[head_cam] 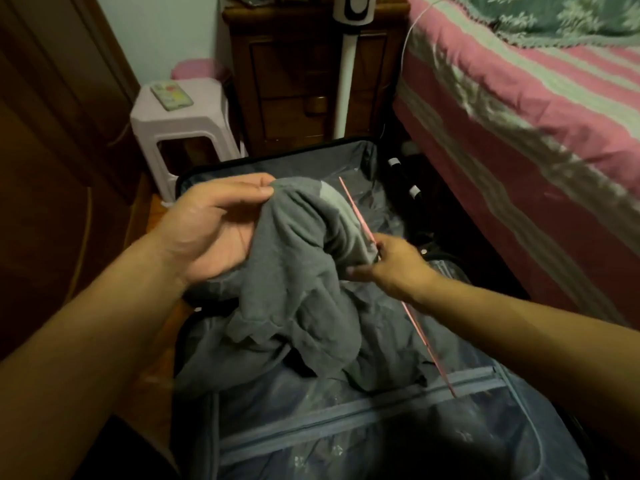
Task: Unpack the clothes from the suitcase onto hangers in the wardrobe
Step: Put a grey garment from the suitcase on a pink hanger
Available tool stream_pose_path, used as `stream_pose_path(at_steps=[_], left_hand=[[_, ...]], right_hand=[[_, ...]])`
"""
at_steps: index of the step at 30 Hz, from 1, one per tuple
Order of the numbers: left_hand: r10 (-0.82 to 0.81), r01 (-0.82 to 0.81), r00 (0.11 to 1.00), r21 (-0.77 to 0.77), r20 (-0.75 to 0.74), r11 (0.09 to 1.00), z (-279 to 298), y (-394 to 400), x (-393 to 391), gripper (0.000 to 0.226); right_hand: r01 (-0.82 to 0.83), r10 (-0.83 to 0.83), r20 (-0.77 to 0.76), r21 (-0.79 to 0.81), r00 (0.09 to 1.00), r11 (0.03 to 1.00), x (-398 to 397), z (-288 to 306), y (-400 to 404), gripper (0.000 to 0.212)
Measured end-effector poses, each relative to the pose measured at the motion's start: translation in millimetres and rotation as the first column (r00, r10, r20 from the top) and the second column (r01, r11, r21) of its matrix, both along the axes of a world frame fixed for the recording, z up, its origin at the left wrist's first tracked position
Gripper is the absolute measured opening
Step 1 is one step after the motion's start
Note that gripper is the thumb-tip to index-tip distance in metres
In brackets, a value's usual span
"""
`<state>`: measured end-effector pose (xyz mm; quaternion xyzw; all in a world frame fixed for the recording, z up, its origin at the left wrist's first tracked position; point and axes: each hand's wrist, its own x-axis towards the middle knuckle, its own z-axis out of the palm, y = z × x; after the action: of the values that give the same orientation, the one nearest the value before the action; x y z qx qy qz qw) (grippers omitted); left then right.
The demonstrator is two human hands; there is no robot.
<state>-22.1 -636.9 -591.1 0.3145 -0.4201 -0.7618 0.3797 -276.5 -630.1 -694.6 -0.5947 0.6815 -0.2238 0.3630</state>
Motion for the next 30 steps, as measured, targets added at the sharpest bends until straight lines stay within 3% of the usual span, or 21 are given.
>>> stream_pose_path(at_steps=[2,3,5,7,8,9,12,14,15,17,19,21,22,23,25,26,27,28,30], left_hand=[[0.03,-0.029,0.999,0.035,-0.03,0.999,-2,-3,16,0.005],[0.08,-0.08,0.997,0.073,-0.004,0.994,-7,-7,24,0.008],[0.249,-0.259,0.925,-0.004,0.286,0.966,-23,-19,41,0.02],[0.446,-0.231,0.606,-0.39,0.659,0.891,-40,-29,54,0.025],[0.539,-0.116,0.443,-0.55,0.716,0.827,-46,-32,56,0.026],[0.635,-0.033,0.347,-0.668,0.69,0.744,-48,-36,56,0.025],[0.831,-0.113,0.313,-0.85,0.461,0.514,-32,-42,58,0.022],[0.923,-0.108,0.184,-0.926,0.338,0.361,-21,-51,66,0.023],[0.944,-0.1,0.129,-0.943,0.303,0.317,-18,-55,71,0.024],[0.927,-0.103,0.019,-0.921,0.375,0.374,-27,-62,83,0.025],[0.805,-0.09,-0.072,-0.807,0.59,0.584,-50,-67,93,0.025],[0.598,-0.006,-0.115,-0.602,0.793,0.798,-71,-67,92,0.022],[0.519,0.079,-0.131,-0.513,0.845,0.855,-77,-64,83,0.022],[0.489,0.166,-0.108,-0.469,0.865,0.867,-81,-60,70,0.029],[0.456,0.279,0.126,-0.472,0.881,0.836,-83,-44,29,0.043],[0.394,0.325,0.261,-0.464,0.881,0.824,-85,-33,8,0.046],[0.301,0.383,0.341,-0.424,0.89,0.821,-90,-20,-11,0.047],[0.215,0.449,0.356,-0.368,0.91,0.814,-100,-8,-28,0.05],[0.129,0.585,0.238,-0.249,0.963,0.772,-130,8,-43,0.06]], right_hand=[[0.109,-0.109,0.091,0.001,0.99,0.994,-1,-1,-9,0.004],[0.143,-0.141,0.127,-0.005,0.982,0.99,-5,5,-16,0.009],[0.214,-0.2,0.166,-0.07,0.966,0.974,-14,27,-32,0.019],[0.235,-0.202,0.18,-0.189,0.963,0.953,-21,57,-48,0.017],[0.23,-0.194,0.157,-0.262,0.968,0.937,-23,71,-55,0.013],[0.234,-0.199,0.137,-0.336,0.97,0.912,-22,89,-60,0.014],[0.196,-0.185,0.076,-0.55,0.98,0.812,-17,138,-60,0.017],[0.107,-0.082,0.069,-0.592,0.994,0.799,-9,169,-51,0.019],[0.039,0.002,0.077,-0.535,0.997,0.844,-4,179,-44,0.019],[-0.144,0.171,0.055,-0.325,0.984,0.935,-1,184,-31,0.015],[-0.213,0.228,0.098,-0.144,0.969,0.966,-6,161,-22,0.01],[-0.144,0.134,0.313,0.006,0.94,0.99,-12,125,-10,0.02],[-0.093,0.055,0.417,0.07,0.907,0.993,-13,107,-5,0.024],[-0.05,-0.008,0.478,0.109,0.879,0.993,-13,94,-1,0.026],[0.005,-0.065,0.48,0.125,0.875,0.992,-13,80,2,0.021],[0.022,-0.071,0.448,0.114,0.891,0.993,-13,78,0,0.015],[0.043,-0.085,0.418,0.108,0.905,0.993,-16,77,-3,0.011],[0.064,-0.097,0.384,0.096,0.918,0.993,-20,77,-5,0.014],[0.064,-0.064,0.203,0.004,0.977,0.998,-35,74,-5,0.021]])
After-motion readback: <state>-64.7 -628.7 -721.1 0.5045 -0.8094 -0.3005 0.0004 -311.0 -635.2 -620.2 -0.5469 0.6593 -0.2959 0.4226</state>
